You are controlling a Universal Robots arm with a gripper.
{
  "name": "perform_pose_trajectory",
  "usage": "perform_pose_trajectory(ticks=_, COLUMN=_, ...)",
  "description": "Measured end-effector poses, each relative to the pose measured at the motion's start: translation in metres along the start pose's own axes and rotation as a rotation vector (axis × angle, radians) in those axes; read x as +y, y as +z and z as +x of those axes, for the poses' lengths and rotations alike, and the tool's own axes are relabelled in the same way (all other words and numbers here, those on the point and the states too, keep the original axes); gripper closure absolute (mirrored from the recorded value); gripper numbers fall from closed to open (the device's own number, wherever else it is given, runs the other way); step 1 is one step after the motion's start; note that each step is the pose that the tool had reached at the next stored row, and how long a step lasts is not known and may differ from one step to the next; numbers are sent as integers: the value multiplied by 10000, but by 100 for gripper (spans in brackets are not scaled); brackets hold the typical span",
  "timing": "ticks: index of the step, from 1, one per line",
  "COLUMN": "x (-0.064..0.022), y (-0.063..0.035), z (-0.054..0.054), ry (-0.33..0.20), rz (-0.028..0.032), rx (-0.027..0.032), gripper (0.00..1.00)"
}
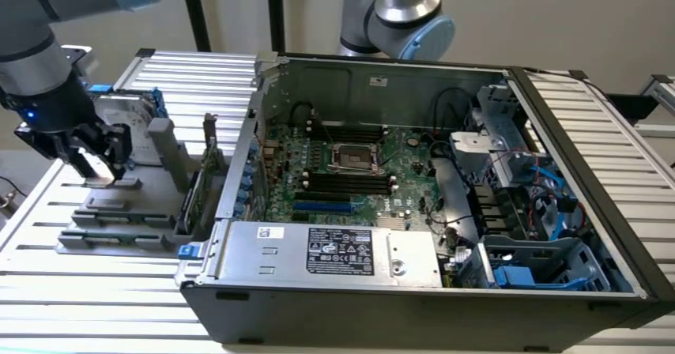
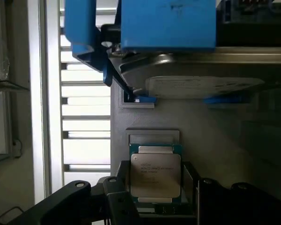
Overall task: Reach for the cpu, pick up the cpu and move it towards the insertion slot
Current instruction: 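Pick up the cpu and move it towards the insertion slot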
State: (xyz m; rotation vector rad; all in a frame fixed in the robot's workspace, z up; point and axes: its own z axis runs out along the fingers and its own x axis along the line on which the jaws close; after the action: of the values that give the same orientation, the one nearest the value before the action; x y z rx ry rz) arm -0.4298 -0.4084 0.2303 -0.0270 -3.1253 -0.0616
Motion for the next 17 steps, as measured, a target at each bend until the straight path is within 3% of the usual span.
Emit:
perform_pose_trajectory(ticks=12, x=-2, y=-545, z=-84, ry=-17, rz=0, rx=7, gripper=46)
perform_pose_trajectory(ticks=17, x=5, y=-777, z=-245, ry=-32, rz=-14, rx=45, gripper=46)
